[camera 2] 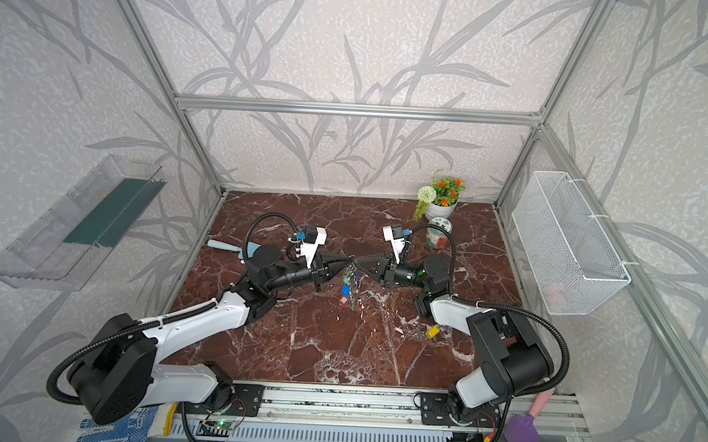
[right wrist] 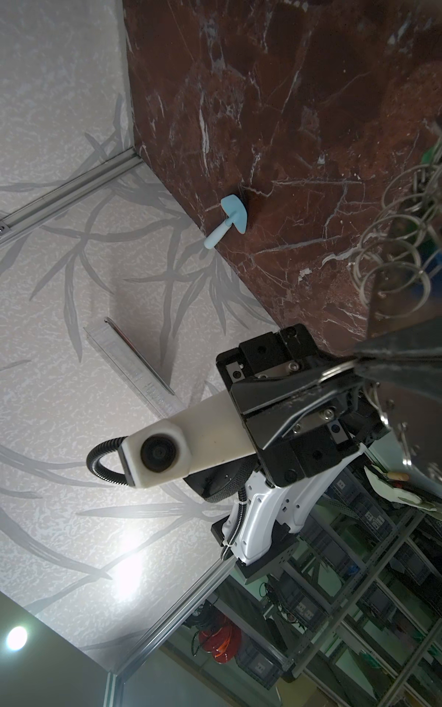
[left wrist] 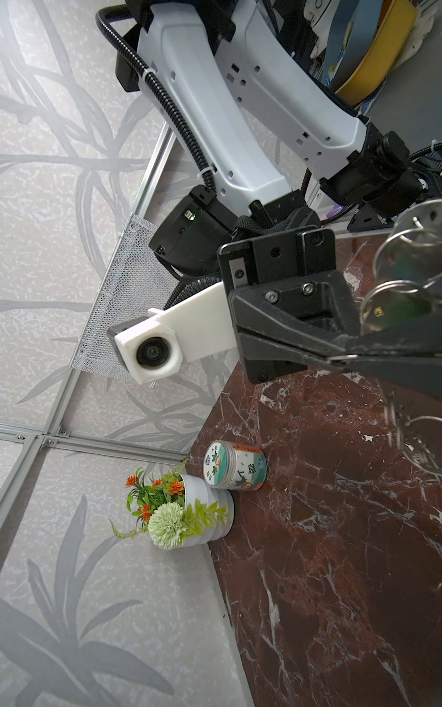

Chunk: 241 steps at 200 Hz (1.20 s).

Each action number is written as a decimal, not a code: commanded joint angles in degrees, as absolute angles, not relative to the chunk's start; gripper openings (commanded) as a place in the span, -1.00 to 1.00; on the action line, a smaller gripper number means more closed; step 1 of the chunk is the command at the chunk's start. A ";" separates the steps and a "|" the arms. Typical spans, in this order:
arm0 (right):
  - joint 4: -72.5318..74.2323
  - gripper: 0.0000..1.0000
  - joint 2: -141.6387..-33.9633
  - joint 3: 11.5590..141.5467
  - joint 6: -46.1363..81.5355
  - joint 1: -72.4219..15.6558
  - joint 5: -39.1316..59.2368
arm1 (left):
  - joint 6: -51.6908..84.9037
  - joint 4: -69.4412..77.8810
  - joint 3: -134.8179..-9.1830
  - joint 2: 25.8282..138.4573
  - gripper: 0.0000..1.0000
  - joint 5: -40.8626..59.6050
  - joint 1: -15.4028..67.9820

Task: Put the keys on the keyring

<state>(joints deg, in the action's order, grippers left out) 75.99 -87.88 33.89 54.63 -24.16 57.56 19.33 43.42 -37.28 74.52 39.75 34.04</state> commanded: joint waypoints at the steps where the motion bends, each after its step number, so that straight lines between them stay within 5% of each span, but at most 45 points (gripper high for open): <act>1: 80.60 -1.00 -87.50 35.06 55.05 -24.52 58.49 | 18.89 41.84 -37.88 72.38 -1.00 39.71 34.08; 39: 80.60 -1.00 -86.95 35.88 55.04 -24.31 59.39 | 17.72 33.24 -39.43 68.93 -0.77 38.17 34.10; 95: 80.60 -1.00 -86.35 37.06 55.24 -24.43 61.51 | 16.13 24.57 -40.99 65.78 -0.72 38.00 34.10; 183: 80.60 -1.00 -85.87 37.75 55.64 -25.17 63.74 | 14.95 12.66 -43.67 59.58 -0.19 38.49 33.62; 241: 80.60 -1.00 -85.93 37.98 55.46 -26.10 63.91 | 9.60 -3.71 -53.83 64.70 -0.13 39.42 33.47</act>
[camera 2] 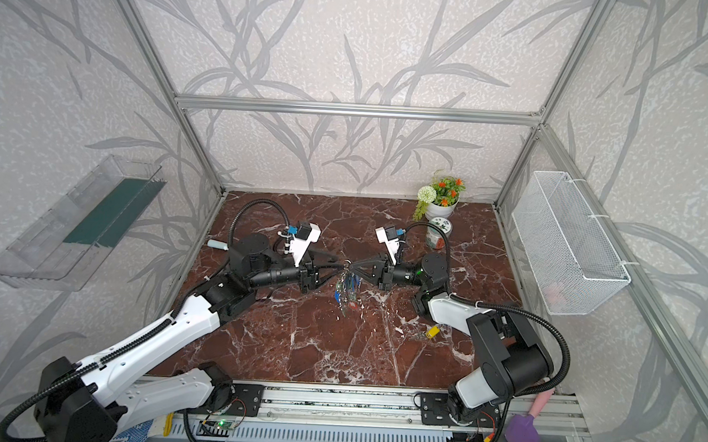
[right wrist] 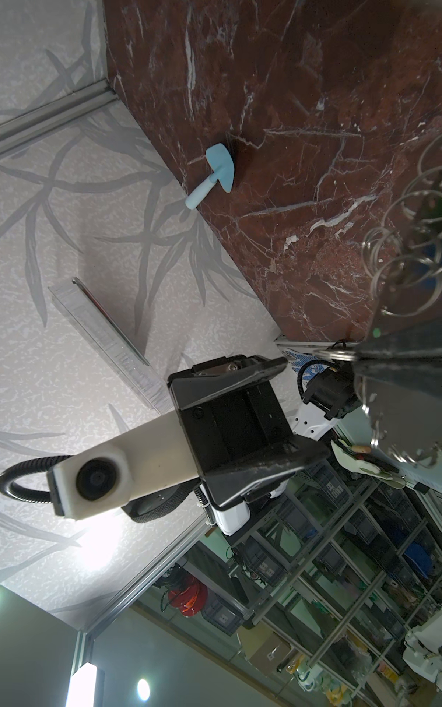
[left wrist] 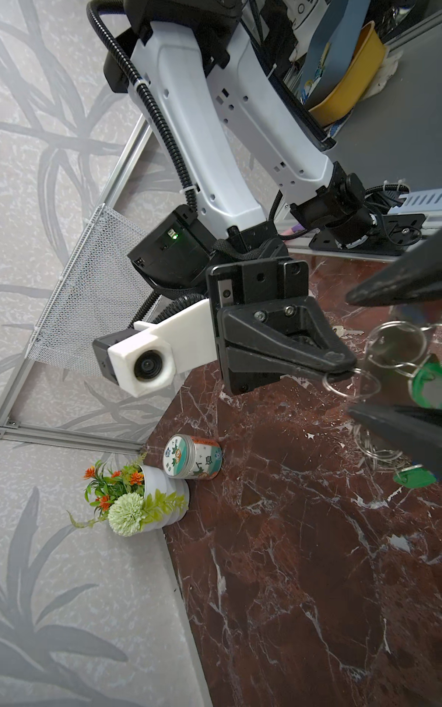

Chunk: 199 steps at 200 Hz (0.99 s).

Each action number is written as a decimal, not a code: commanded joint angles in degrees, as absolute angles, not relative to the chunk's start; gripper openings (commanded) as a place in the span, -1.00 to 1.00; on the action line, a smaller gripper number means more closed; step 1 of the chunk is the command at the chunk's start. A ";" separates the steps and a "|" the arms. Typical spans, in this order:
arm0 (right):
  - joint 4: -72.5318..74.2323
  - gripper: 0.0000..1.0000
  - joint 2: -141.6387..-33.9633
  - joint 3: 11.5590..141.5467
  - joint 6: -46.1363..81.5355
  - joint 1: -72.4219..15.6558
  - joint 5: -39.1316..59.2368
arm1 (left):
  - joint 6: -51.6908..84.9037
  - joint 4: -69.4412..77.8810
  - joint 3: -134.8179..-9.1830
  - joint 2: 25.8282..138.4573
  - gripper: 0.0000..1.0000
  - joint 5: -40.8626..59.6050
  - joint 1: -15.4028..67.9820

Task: Put the keys on the keyring

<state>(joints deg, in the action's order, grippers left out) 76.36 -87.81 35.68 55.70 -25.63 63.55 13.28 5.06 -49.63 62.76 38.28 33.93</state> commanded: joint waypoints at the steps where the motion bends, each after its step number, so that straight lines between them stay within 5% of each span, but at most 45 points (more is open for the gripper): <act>1: 80.60 -1.00 -85.94 37.97 55.46 -26.10 63.94 | 9.59 -3.79 -53.94 64.74 -0.13 39.44 33.39; 40: 80.60 -1.00 -86.02 37.94 55.38 -26.25 64.01 | 8.58 -6.49 -57.25 67.94 -0.03 41.23 31.38; 103: 80.60 -1.00 -86.61 38.05 55.24 -26.35 64.07 | 7.15 -11.07 -61.14 73.01 -0.43 56.45 29.00; 199: 80.60 -1.00 -87.54 38.14 55.02 -26.32 64.16 | 8.27 -9.77 -61.84 74.70 -0.81 62.17 28.03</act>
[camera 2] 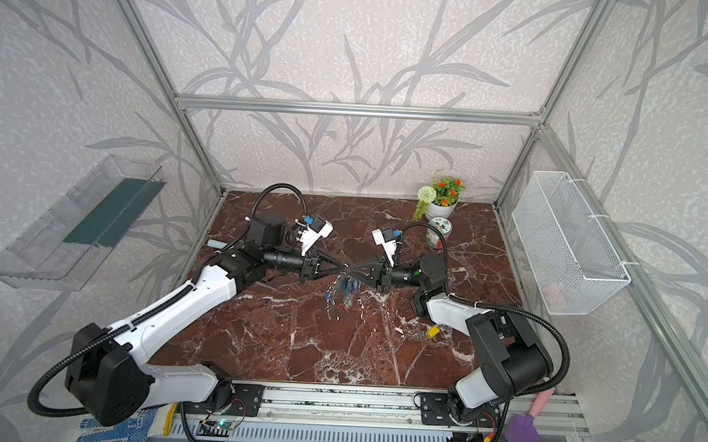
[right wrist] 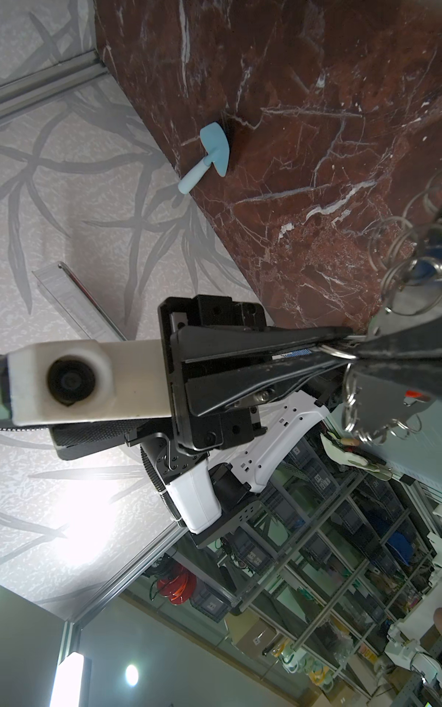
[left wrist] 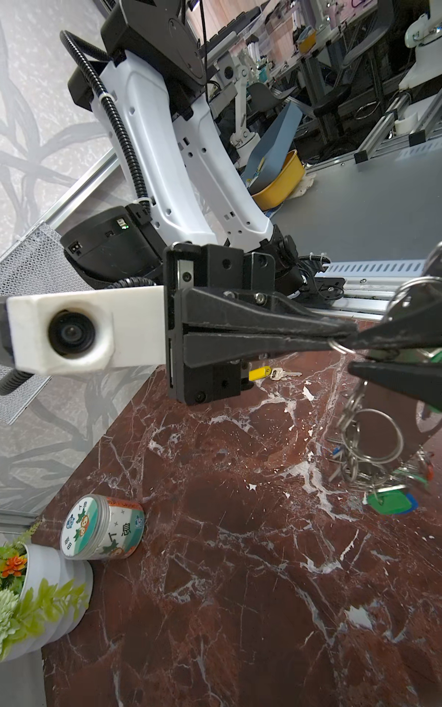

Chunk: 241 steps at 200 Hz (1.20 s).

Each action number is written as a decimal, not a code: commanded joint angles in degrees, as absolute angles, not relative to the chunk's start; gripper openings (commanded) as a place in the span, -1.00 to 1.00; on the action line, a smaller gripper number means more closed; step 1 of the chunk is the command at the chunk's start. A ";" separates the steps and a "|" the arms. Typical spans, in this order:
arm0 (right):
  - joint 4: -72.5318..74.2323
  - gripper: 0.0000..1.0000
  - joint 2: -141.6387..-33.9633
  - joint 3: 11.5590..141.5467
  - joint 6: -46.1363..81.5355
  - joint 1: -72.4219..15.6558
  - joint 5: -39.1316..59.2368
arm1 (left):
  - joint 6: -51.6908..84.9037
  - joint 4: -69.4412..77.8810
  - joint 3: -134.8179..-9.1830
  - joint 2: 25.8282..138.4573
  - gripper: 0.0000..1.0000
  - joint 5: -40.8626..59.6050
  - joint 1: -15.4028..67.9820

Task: Put the keys on the keyring

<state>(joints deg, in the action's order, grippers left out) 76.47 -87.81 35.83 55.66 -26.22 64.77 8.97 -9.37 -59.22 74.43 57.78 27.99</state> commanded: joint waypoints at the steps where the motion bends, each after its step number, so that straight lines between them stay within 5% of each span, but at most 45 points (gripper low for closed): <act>1: 80.60 -1.00 -87.54 38.10 55.02 -26.35 64.16 | 8.18 -9.85 -61.86 74.70 -0.82 62.24 28.04; 105: 80.60 -1.00 -89.09 38.25 55.58 -25.28 63.29 | 9.31 -12.19 -62.50 73.37 -1.00 58.23 28.11; 142: 78.53 -0.50 -88.48 37.77 56.10 -23.39 60.56 | 10.37 -15.68 -63.04 71.10 -1.00 46.82 28.14; 241: 19.10 -0.13 -61.57 38.12 24.74 -29.22 40.11 | 16.76 -36.12 -74.32 75.90 -1.00 21.51 32.64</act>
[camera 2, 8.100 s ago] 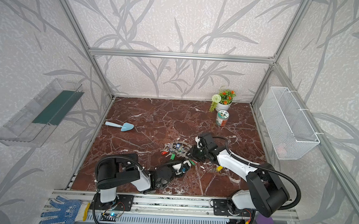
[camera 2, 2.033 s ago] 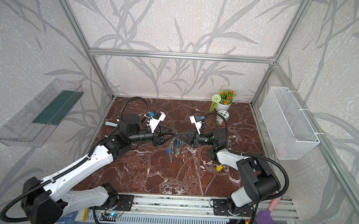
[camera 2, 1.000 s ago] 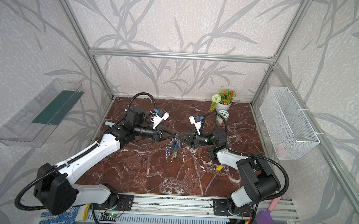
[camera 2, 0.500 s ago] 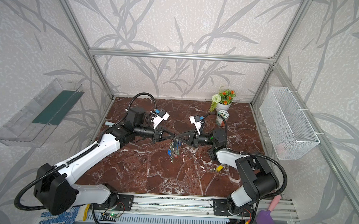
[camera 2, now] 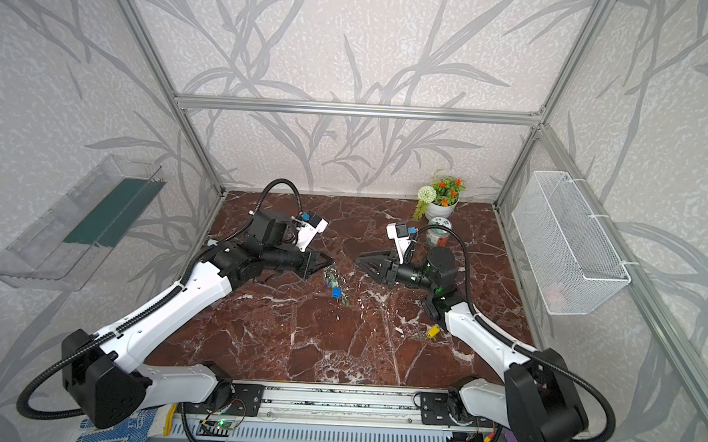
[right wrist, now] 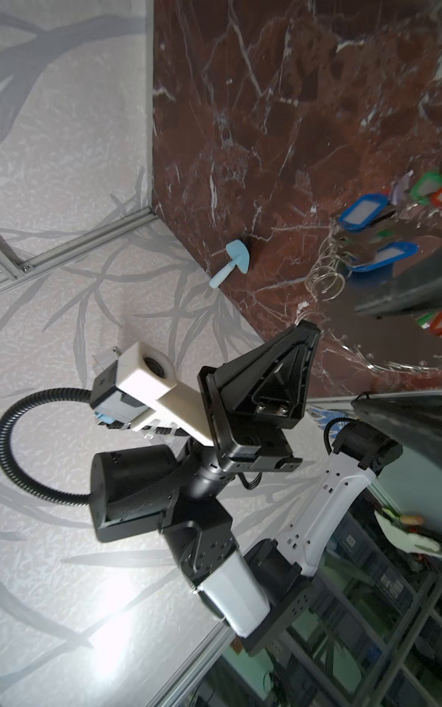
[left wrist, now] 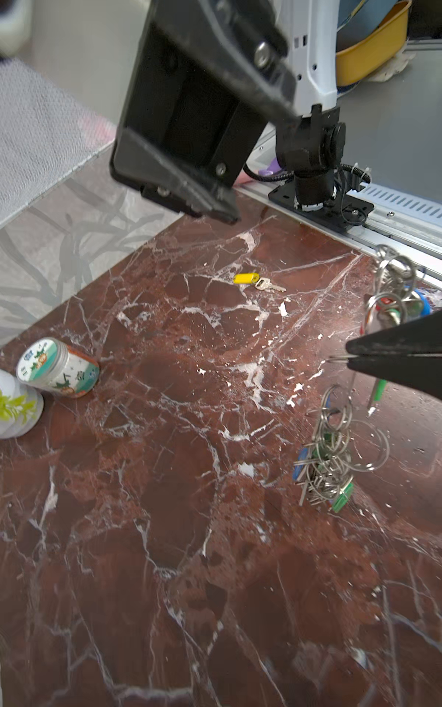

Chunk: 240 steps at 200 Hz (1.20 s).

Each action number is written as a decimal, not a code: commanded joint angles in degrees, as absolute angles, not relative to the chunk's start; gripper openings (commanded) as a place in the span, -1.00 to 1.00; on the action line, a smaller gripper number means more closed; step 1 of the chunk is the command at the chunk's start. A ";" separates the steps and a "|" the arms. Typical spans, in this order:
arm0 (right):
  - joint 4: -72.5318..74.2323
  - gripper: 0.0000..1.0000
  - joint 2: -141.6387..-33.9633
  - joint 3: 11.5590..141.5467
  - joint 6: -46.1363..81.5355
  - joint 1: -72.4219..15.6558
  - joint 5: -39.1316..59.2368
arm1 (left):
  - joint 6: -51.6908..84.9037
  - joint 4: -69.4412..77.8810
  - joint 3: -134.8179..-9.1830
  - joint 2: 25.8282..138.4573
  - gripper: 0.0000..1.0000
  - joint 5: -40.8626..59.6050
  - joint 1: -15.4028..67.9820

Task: Put the keys on the keyring
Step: 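Lower the keyring plate with the left gripper while the right gripper releases and moves nearer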

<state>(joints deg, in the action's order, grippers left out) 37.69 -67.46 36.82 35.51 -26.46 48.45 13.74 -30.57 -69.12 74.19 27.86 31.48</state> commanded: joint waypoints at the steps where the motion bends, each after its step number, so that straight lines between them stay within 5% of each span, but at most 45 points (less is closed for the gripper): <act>1: 18.78 -0.13 -61.33 38.09 24.59 -29.38 39.79 | 16.99 -36.34 -74.47 75.96 -1.00 21.26 32.67; 45: 11.90 -0.09 -57.81 37.67 19.00 -39.36 27.18 | 26.75 -46.67 -82.20 84.22 -1.00 18.05 33.41; 170: 42.44 -0.11 -76.71 28.69 14.47 -45.27 15.93 | 39.01 -55.28 -88.59 93.87 -1.00 23.54 34.78; 240: 45.55 -0.13 -76.56 26.54 -1.26 -57.92 -4.99 | 46.32 -54.34 -87.34 96.08 -1.00 27.93 34.53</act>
<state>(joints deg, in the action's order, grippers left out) 41.45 -76.66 27.27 6.31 -55.24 4.80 42.15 -54.74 -86.21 96.16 25.17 34.74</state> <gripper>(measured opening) 0.430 0.048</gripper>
